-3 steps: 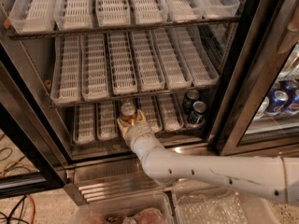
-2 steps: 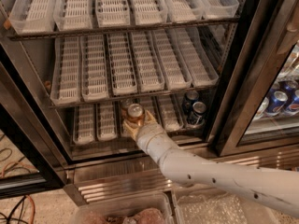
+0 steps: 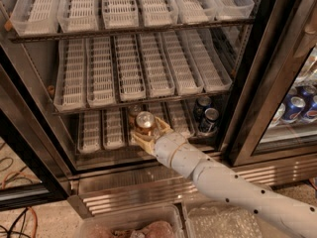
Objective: Pick orange can from bottom shelf of fridge
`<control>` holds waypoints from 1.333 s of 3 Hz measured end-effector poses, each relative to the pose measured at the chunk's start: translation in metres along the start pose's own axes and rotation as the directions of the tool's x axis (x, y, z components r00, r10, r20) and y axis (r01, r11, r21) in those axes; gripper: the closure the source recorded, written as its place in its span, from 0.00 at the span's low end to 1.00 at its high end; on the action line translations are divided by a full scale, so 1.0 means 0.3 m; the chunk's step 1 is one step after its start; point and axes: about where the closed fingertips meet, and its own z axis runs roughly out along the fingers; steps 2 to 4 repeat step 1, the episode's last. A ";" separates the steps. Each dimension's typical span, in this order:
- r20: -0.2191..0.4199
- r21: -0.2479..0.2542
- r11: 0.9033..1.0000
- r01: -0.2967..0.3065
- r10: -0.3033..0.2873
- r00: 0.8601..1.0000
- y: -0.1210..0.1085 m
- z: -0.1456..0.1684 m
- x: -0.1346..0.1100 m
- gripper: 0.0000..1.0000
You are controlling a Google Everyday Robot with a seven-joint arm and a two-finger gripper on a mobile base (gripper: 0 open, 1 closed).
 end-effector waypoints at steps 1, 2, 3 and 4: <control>0.022 -0.084 0.996 0.024 -0.022 1.000 0.049 -0.030 -0.033 1.00; 0.022 -0.084 0.996 0.024 -0.022 1.000 0.049 -0.030 -0.033 1.00; 0.022 -0.084 0.996 0.024 -0.022 1.000 0.049 -0.030 -0.033 1.00; 0.022 -0.084 0.996 0.024 -0.022 1.000 0.049 -0.030 -0.033 1.00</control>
Offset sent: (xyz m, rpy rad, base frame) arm 0.0000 0.0000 0.0000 0.0000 0.0000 0.0000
